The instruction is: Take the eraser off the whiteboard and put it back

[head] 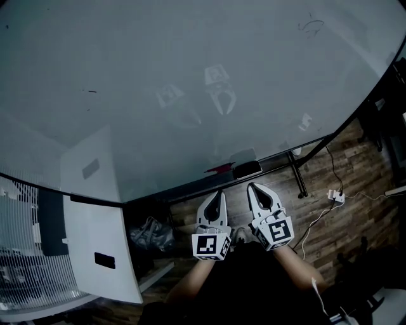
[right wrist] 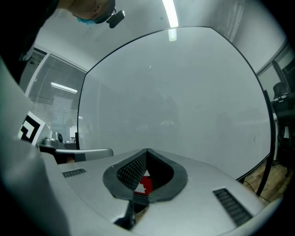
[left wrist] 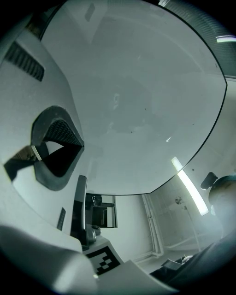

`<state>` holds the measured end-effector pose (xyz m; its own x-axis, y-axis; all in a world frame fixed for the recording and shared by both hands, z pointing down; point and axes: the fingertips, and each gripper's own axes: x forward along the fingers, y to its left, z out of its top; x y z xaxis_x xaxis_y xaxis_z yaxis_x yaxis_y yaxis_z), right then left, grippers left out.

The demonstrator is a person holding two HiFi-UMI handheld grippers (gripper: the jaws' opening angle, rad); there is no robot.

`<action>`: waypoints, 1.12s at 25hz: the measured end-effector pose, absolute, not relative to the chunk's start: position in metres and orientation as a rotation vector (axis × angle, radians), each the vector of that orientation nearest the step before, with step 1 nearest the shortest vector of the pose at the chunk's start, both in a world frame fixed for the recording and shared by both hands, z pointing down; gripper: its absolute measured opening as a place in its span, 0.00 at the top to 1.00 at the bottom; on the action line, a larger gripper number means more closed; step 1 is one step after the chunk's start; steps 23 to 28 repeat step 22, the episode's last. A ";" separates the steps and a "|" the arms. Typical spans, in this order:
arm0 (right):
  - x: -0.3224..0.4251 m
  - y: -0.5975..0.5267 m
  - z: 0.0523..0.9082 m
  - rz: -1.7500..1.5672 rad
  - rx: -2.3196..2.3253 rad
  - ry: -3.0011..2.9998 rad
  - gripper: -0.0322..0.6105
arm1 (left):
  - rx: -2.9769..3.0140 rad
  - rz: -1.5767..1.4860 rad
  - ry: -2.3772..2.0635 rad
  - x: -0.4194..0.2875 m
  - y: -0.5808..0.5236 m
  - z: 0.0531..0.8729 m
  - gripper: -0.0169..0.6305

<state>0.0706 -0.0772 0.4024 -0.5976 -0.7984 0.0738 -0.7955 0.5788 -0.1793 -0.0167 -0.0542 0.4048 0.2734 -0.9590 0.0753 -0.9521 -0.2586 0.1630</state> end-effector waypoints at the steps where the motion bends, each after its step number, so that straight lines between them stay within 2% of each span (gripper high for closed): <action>1: 0.070 -0.076 0.401 -0.301 -1.393 2.781 0.93 | 2.363 -0.056 -1.790 -0.017 -0.054 0.405 0.97; 28: 0.063 -0.065 0.391 -0.216 -1.289 2.804 0.93 | 2.382 -0.064 -1.783 -0.010 -0.047 0.409 0.97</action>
